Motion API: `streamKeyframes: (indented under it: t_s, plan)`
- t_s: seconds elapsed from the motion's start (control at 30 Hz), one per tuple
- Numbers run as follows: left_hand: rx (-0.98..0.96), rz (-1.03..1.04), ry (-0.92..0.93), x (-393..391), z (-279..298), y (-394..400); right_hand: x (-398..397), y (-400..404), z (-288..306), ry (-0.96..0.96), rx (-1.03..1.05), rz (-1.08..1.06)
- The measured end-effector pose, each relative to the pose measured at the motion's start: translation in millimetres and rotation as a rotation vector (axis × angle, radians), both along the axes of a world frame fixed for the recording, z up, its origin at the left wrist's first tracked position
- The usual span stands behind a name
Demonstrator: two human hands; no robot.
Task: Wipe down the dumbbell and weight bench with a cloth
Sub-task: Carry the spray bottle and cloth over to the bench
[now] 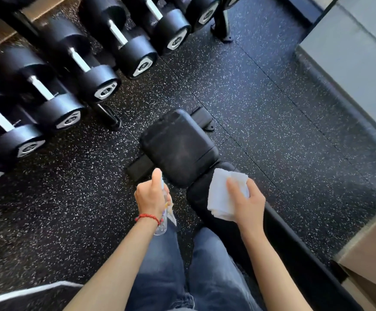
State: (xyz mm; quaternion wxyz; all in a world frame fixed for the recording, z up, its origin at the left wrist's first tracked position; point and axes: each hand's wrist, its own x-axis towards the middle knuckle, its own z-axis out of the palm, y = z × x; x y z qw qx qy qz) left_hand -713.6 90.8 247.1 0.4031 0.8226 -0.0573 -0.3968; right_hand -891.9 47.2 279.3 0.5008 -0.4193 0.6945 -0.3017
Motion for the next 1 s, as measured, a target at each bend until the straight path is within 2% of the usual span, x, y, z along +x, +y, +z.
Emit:
streamKeyframes:
  t_s: [0.17,0.53,0.7,1.0]
  plan:
    - [0.029,-0.080,0.003,52.1,-0.4,-6.1,58.8,-5.0,1.6,-0.007,0.030,-0.022]
    - [-0.012,-0.002,-0.033,109.8,9.6,-1.9,126.7,-27.3,5.5,0.016,0.036,0.123]
    - [-0.139,0.155,-0.010,122.7,28.1,2.1,156.0,-43.2,13.8,-0.023,-0.006,0.255]
    - [-0.204,0.447,-0.101,137.0,56.1,32.6,203.3,-51.1,32.0,-0.084,-0.115,0.646]
